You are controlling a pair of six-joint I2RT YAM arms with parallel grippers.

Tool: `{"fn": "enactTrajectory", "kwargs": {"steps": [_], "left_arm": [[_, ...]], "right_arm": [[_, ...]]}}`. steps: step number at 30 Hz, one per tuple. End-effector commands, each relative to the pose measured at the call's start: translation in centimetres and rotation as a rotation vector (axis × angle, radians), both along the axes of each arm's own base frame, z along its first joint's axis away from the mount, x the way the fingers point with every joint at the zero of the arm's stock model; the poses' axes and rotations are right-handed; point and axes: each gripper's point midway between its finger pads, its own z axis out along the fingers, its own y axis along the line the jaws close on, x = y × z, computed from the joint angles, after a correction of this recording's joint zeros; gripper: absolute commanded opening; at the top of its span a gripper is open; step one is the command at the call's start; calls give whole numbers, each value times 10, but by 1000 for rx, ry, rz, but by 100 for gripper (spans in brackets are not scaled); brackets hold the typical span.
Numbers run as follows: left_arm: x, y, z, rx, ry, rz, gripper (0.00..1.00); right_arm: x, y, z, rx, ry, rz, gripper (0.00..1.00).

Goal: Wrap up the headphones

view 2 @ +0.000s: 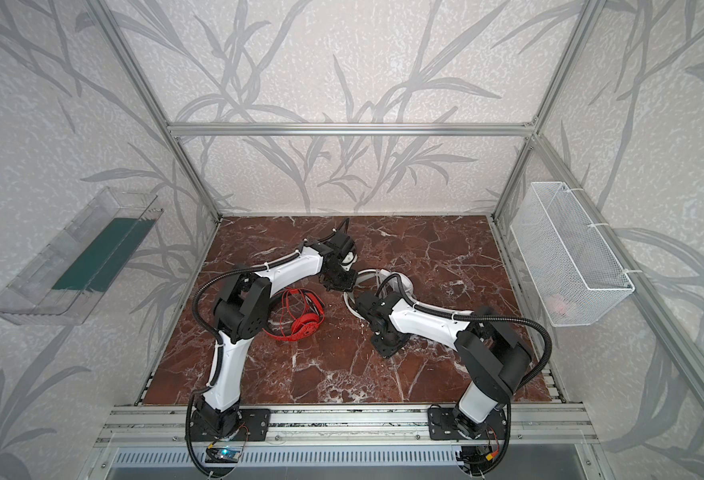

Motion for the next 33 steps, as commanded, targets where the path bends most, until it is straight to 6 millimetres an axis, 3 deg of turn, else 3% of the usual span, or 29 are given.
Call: {"fn": "enactTrajectory", "kwargs": {"steps": [1,11,23,32,33], "left_arm": [[-13,13,-8,64,36,4,1],[-15,9,0,46,28,-21,1],[-21,3,8,26,13,-65,1],[-23,3,9,27,16,-82,1],[-24,3,10,28,13,-82,1]], "right_arm": [[-2,9,25,22,16,168,0],[18,15,51,-52,-21,534,0],[65,34,81,-93,-205,866,0],[85,47,88,-99,-237,999,0],[86,47,81,-100,-213,998,0]]}}
